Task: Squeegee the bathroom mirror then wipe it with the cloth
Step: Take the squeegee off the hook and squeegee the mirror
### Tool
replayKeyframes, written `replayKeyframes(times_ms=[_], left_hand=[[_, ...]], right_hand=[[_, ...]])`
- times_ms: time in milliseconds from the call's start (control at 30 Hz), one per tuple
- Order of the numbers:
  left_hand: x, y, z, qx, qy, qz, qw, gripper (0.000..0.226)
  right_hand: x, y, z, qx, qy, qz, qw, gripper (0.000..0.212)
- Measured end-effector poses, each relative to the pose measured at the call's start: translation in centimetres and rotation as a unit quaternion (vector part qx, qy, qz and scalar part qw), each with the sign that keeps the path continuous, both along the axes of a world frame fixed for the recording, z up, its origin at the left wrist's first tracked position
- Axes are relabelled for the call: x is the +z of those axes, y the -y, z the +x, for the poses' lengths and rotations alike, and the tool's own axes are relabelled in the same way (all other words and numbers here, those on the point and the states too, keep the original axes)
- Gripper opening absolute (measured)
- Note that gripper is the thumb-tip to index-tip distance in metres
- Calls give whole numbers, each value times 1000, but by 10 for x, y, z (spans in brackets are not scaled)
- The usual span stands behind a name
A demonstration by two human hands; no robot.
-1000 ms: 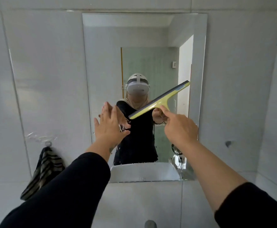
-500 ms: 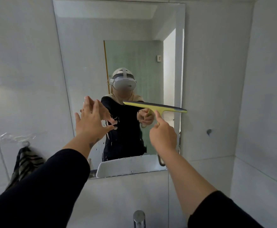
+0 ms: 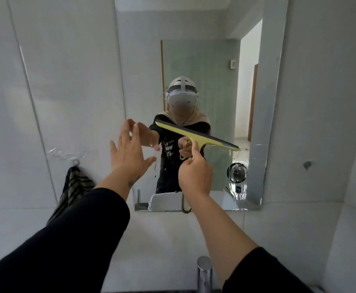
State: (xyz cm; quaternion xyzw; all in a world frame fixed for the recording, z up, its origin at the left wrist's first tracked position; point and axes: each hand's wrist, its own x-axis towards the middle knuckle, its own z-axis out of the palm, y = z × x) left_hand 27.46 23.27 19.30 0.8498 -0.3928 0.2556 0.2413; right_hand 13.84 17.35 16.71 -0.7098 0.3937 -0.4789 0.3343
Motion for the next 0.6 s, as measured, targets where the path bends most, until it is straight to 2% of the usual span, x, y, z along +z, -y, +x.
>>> replayKeyframes(times_ms=[167,367,600], left_hand=[[-7,-13,12,4,-7,0,1000,102],[-11,-15,19,-33,-10,-18,999,98],[-21,-6,17,-61,-14,-16,998,89]], right_hand=[[-5,-18,21,6,-22,-40,999,58],[-15,-26,30,18,-129,-114,985,62],[-17,-2,2,-1,-314,-257,914,73]])
